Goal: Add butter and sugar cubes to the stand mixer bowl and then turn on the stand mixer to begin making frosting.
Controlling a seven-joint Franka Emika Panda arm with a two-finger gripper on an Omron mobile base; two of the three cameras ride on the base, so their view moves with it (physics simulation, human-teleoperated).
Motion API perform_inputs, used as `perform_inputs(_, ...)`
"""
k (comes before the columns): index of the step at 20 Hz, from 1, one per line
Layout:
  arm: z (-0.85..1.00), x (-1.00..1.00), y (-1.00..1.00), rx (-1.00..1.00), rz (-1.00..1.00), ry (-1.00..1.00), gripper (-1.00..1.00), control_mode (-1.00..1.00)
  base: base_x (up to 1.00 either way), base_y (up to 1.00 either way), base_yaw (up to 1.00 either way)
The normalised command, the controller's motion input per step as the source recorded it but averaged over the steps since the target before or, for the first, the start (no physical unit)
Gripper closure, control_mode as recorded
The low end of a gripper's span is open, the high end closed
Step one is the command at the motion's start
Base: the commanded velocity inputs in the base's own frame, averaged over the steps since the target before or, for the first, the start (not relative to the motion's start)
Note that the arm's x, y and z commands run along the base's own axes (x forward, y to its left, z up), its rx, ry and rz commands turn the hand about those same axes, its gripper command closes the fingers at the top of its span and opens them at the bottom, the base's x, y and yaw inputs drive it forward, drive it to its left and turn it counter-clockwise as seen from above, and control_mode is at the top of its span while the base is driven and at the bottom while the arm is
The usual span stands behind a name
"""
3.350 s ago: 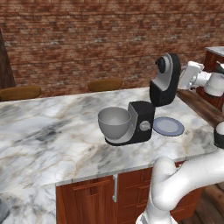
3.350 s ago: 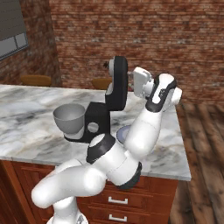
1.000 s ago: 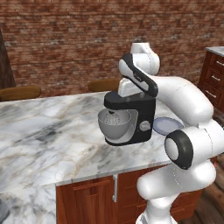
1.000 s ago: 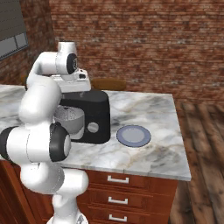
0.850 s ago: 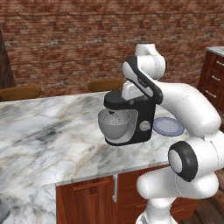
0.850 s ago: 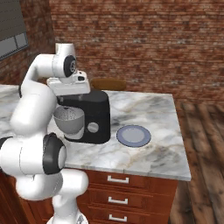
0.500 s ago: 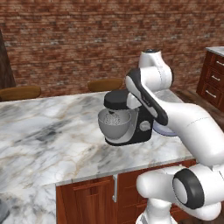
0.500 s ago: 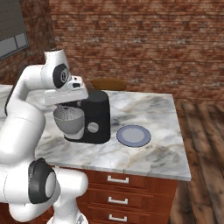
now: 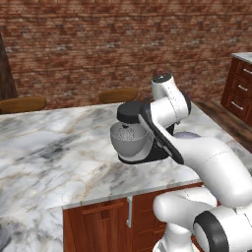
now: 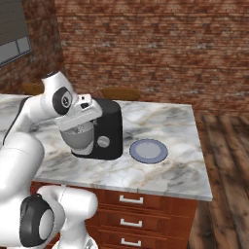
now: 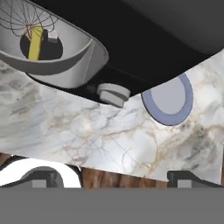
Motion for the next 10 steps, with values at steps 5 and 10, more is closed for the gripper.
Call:
perform_inputs(5, -0.43, 0.0, -0.35, -0.06, -0.02, -0.11, -1.0, -1.0, 0.0, 0.0, 0.0)
perform_inputs(10, -0.23, -0.04, -0.39, 0.0, 0.01, -0.19, -1.0, -1.0, 0.0, 0.0, 0.0)
